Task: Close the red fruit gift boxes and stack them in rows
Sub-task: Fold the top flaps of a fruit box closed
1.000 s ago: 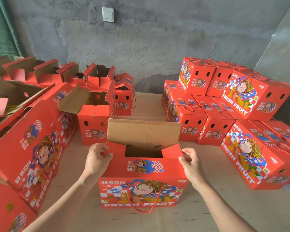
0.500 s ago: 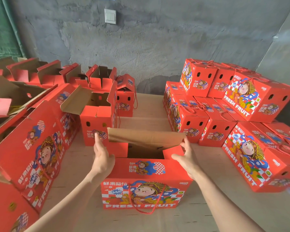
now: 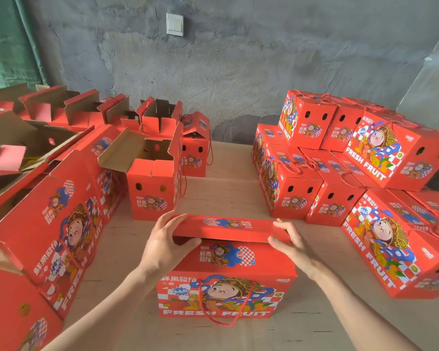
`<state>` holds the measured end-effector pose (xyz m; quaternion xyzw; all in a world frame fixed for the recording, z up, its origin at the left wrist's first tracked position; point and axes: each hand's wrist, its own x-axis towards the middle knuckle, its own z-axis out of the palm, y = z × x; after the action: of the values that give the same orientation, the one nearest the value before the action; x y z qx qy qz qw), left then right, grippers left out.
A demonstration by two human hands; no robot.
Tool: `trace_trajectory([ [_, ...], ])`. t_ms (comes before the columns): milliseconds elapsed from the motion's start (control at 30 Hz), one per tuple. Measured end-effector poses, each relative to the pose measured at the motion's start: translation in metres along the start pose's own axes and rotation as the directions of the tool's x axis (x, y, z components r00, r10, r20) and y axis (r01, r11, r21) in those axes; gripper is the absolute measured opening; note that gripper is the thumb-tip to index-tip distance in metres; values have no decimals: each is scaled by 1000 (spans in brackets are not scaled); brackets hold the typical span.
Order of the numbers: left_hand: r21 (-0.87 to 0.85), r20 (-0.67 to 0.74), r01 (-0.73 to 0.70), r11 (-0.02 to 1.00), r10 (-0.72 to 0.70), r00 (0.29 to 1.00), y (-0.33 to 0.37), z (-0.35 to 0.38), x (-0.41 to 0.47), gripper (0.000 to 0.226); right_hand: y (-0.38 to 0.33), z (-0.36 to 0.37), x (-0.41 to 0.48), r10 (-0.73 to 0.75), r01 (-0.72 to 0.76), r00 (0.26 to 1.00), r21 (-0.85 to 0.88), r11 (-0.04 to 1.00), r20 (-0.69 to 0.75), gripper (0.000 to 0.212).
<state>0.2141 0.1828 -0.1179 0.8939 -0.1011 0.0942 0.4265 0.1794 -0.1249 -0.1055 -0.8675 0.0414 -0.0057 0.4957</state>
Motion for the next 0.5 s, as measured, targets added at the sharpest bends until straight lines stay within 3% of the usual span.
trace_trajectory([
  [100,-23,-31,15,1000,-16,999,1,0,2,69,-3,-14,10,-32,55,995,-243,969,97,53],
  [233,187,-62,-27,982,39,997,-4,4,8,58,-3,-14,16,-75,163,978,-493,854,194,55],
  [367,480,231,-120,869,7,973,-1,-5,38,66,-1,-11,15,-109,181,981,-552,814,161,60],
  [500,424,461,-213,880,-8,887,1,-14,56,75,1,-8,16,-127,198,979,-584,787,161,50],
])
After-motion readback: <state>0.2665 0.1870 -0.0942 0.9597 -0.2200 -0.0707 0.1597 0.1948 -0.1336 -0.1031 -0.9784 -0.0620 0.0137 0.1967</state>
